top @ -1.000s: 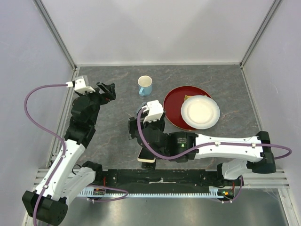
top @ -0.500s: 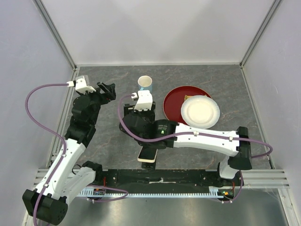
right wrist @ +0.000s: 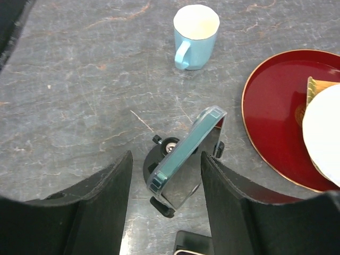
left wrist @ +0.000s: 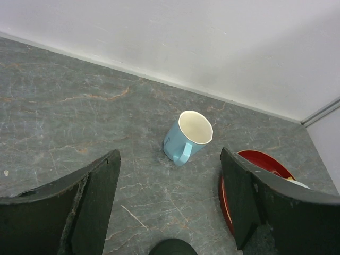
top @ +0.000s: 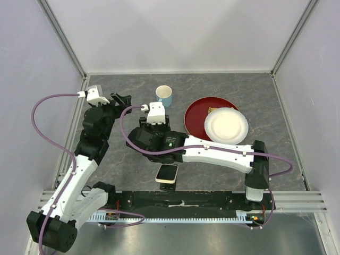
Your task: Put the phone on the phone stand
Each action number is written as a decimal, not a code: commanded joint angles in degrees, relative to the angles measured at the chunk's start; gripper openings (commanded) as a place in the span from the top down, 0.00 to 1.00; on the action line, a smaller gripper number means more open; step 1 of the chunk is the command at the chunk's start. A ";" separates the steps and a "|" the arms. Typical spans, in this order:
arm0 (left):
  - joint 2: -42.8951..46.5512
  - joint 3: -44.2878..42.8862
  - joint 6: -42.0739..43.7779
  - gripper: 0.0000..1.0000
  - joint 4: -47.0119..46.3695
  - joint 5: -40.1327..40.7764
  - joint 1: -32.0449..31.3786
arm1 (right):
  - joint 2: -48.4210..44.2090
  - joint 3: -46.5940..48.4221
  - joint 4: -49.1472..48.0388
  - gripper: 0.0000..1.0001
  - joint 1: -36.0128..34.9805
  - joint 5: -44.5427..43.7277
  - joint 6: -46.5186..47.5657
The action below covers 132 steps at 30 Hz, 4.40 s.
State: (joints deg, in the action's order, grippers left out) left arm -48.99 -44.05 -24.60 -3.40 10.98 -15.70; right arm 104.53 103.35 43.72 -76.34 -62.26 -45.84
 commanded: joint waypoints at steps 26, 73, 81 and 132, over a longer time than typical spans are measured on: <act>-2.69 0.46 -5.98 0.23 -2.93 -5.88 3.05 | -12.23 -16.06 -9.17 1.00 3.03 -9.02 10.23; -4.36 1.78 -9.41 0.27 -5.21 -10.72 3.31 | -66.65 -52.02 -18.94 1.00 13.76 75.17 58.32; -4.09 1.87 -9.50 0.27 -5.39 -10.63 3.22 | -63.40 -50.18 -19.99 1.00 15.34 78.51 62.19; -4.18 2.39 -10.38 0.27 -6.53 -13.97 3.31 | -59.09 -50.26 -25.18 1.00 32.48 92.14 65.88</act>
State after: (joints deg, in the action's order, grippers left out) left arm -53.32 -41.80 -33.45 -7.38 -2.07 -12.60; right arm 45.43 50.00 26.81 -44.01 28.42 18.04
